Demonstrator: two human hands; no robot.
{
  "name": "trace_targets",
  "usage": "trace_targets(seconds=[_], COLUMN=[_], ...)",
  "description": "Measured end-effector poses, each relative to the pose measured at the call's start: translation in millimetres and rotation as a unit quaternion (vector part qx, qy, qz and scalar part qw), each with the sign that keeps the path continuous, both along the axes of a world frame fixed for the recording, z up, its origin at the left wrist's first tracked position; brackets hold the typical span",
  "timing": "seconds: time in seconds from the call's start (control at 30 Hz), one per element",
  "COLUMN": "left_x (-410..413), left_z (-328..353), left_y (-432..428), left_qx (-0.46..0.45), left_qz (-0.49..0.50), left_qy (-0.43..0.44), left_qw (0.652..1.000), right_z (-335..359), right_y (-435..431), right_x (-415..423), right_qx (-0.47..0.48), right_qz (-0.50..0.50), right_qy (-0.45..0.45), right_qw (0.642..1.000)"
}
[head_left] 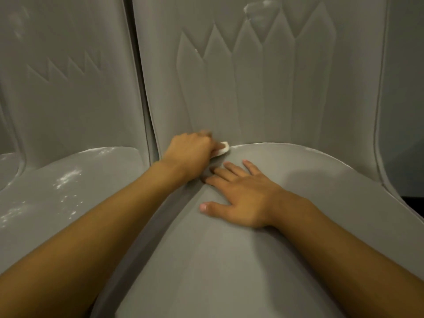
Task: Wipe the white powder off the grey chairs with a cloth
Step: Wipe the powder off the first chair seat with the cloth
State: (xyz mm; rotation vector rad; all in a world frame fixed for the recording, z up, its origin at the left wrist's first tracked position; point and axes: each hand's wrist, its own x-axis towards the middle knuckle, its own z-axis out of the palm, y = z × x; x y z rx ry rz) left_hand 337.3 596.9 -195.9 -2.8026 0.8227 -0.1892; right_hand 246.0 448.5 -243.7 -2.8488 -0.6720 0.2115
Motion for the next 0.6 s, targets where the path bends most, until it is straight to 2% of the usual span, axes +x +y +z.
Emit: trace_targets(seconds=[0.13, 0.3, 0.43, 0.6], left_x=[14.0, 21.7, 14.4, 7.0], left_z=[-4.3, -6.0, 2.3, 8.3], left_y=[-43.2, -49.1, -31.4, -11.2], left_qx=[0.044, 0.023, 0.093, 0.177], left_qz=[-0.035, 0.035, 0.094, 0.103], left_qy=[-0.034, 0.046, 0.054, 0.088], left_qw=[0.998, 0.998, 0.990, 0.975], right_z=[-1.0, 1.2, 0.9, 0.4], right_y=[-0.2, -1.7, -2.2, -2.1], right_x=[-0.3, -2.7, -3.7, -3.3], right_qx=[0.019, 0.026, 0.024, 0.018], right_qz=[0.008, 0.006, 0.002, -0.005], right_qy=[-0.020, -0.010, -0.002, 0.001], right_qw=[1.000, 1.000, 1.000, 1.000])
